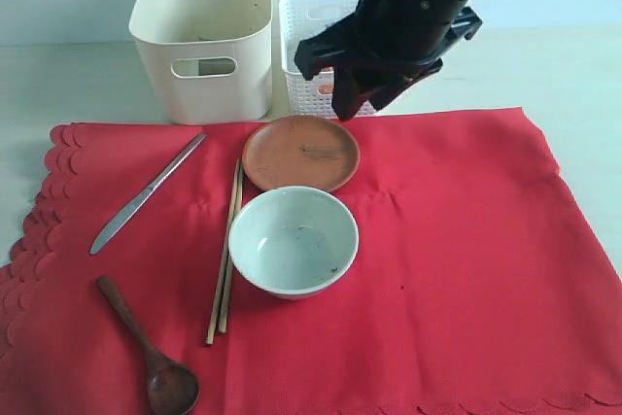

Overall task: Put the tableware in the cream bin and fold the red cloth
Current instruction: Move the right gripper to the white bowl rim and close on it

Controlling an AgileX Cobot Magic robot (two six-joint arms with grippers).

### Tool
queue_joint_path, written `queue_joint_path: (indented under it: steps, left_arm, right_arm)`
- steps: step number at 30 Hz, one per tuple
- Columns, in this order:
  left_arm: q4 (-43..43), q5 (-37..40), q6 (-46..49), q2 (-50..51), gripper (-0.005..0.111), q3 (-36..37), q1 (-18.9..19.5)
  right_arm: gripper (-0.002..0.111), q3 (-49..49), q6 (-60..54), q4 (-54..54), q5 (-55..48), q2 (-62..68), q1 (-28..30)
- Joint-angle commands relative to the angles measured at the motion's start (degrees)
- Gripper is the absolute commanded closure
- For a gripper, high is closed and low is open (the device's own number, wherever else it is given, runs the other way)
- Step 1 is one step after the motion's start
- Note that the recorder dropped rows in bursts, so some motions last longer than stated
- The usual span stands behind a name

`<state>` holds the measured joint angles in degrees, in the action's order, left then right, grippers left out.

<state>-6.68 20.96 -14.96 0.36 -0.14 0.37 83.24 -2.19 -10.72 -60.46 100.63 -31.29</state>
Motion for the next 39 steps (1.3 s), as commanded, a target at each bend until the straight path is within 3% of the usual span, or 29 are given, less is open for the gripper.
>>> queue_joint_path:
  steps: [1, 11, 30, 33, 39]
  left_arm:
    - [-0.29, -0.28, 0.16, -0.36, 0.107, 0.14, -0.41]
    - [-0.29, -0.28, 0.16, -0.36, 0.107, 0.14, -0.41]
    - [-0.29, -0.28, 0.16, -0.36, 0.107, 0.14, -0.41]
    - [-0.29, -0.28, 0.16, -0.36, 0.107, 0.14, -0.41]
    - [-0.29, -0.28, 0.16, -0.36, 0.107, 0.14, -0.41]
  right_arm:
    - [0.068, -5.95, -1.18, -2.87, 2.91, -1.46, 0.04]
    - [0.068, -14.49, -3.08, -8.00, 10.97, -0.90, 0.04]
    - [0.068, -14.57, -3.78, -8.80, 15.18, 12.53, 0.04]
    - [0.073, -14.57, -3.78, -8.80, 15.18, 13.17, 0.04]
    - [0.104, -14.57, -3.78, -11.09, 15.18, 13.29, 0.04]
